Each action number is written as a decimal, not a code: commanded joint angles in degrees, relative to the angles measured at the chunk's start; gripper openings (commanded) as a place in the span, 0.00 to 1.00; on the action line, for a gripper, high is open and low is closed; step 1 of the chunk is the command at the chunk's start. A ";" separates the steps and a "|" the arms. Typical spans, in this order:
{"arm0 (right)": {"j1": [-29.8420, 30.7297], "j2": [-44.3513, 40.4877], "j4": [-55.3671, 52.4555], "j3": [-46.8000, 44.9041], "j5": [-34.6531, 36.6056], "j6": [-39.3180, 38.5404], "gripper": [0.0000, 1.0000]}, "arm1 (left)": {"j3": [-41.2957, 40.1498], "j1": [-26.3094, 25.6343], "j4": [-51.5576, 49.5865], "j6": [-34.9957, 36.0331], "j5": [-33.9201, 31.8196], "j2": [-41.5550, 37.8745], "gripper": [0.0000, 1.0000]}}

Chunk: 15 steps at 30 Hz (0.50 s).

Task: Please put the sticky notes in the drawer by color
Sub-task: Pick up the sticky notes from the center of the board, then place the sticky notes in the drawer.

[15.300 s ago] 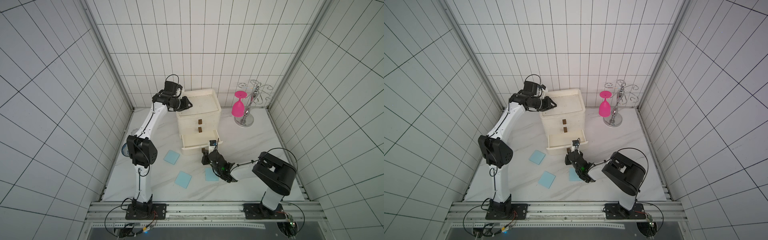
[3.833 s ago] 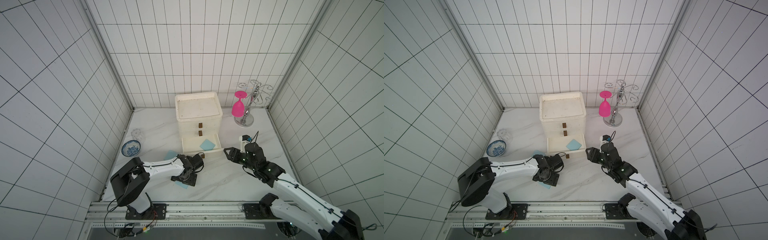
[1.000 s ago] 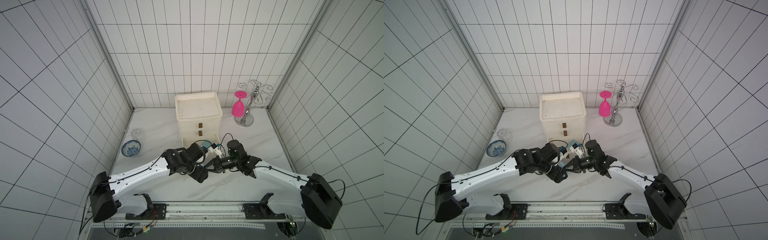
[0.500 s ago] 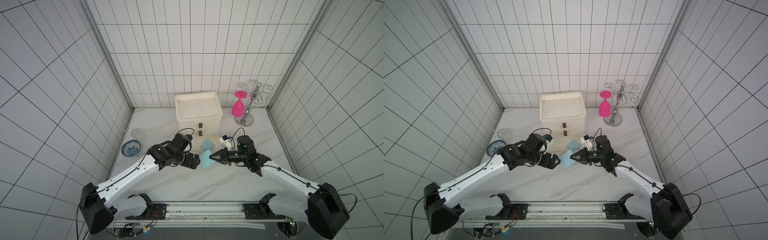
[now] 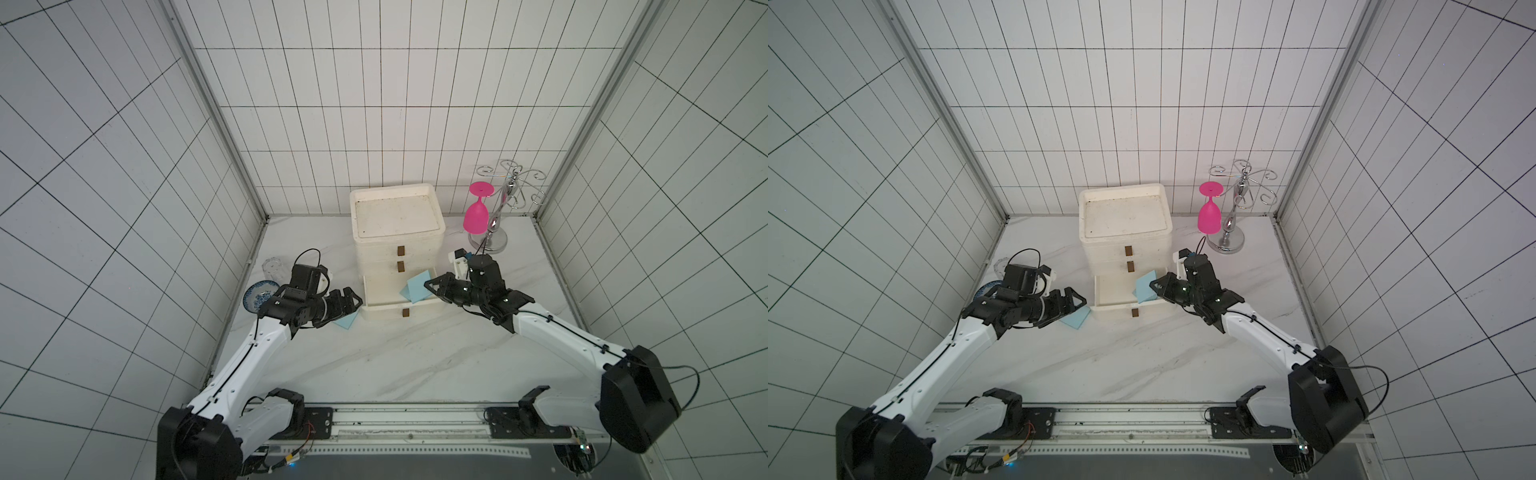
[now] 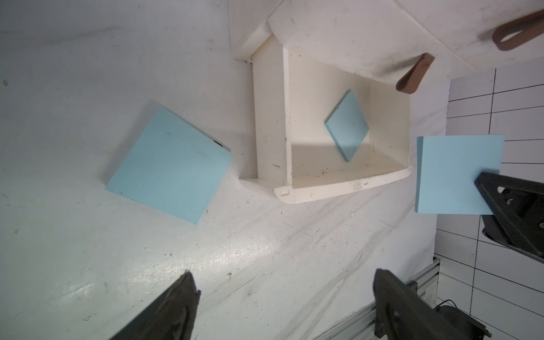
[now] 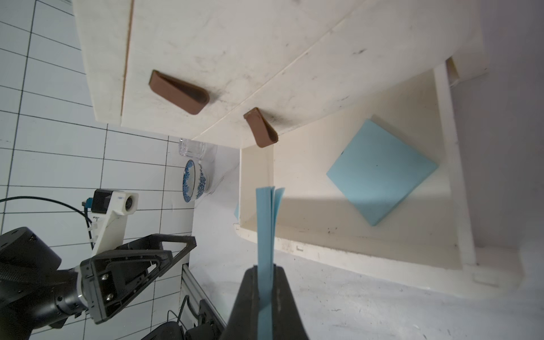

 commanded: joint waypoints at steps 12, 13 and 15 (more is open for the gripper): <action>3.54 13.23 4.98 9.23 5.32 -2.47 0.00 | -0.27 4.35 3.08 1.66 5.71 6.36 0.95; 3.82 14.23 5.37 9.73 5.30 -2.38 0.00 | -0.23 4.53 3.18 1.66 5.63 6.45 0.95; 4.56 15.83 6.41 10.31 5.34 -1.97 0.00 | -0.31 4.69 3.35 1.60 5.09 6.42 0.95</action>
